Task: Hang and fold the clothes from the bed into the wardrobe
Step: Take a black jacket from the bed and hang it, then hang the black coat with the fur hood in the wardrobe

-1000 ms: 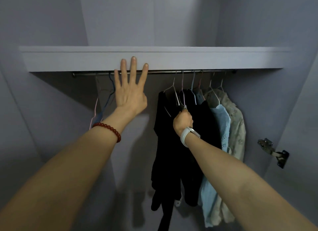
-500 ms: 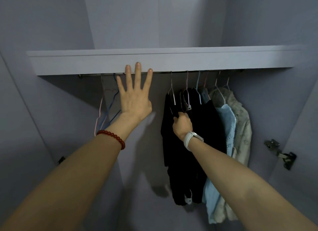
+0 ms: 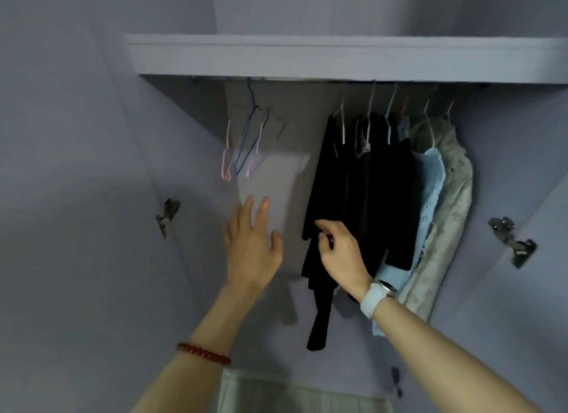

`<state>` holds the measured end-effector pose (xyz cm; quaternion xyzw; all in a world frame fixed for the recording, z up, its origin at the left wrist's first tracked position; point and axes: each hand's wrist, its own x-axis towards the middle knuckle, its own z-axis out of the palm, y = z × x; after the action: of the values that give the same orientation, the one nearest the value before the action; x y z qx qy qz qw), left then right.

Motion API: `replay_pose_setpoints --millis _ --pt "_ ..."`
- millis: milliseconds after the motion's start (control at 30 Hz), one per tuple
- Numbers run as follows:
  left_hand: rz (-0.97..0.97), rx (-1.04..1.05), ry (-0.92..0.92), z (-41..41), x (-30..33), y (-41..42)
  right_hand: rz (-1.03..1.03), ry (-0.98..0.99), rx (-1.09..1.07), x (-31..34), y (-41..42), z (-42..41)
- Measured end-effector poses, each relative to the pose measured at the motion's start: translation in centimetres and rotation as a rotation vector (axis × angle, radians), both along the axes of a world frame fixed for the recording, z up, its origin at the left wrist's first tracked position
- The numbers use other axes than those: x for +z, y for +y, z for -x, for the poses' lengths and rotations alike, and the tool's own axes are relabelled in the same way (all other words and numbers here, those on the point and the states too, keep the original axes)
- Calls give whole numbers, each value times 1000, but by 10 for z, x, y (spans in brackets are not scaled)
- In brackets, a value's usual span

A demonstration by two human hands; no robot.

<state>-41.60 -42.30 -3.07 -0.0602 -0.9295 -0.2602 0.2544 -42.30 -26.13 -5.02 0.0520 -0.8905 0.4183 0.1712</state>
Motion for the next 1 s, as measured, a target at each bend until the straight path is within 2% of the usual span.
replay_pose_setpoints --millis 67,100,167,367,467,700,833,1000 --pt "-44 58 -30 -34 -28 -10 40 -82 87 -19 -6 -24" --pt "-79 159 -92 -66 -49 -16 26 -145 192 -36 -12 -41" --pt "-112 213 -140 -99 -73 -28 42 -203 231 -56 -14 -57" --pt "-319 710 -364 -274 -149 -26 -110 -544 633 -136 -33 -149" --pt "-402 926 -391 -360 -170 -22 -173 -643 833 -158 -55 -204" --pt "-632 1507 -357 -589 -182 10 -428 -763 1404 -183 -135 -380" --pt "-773 1780 -284 -689 -173 36 -569 -684 1725 -178 -168 -487" --pt "-837 2062 -203 -829 -174 65 -778 -628 2057 -163 -197 -646"
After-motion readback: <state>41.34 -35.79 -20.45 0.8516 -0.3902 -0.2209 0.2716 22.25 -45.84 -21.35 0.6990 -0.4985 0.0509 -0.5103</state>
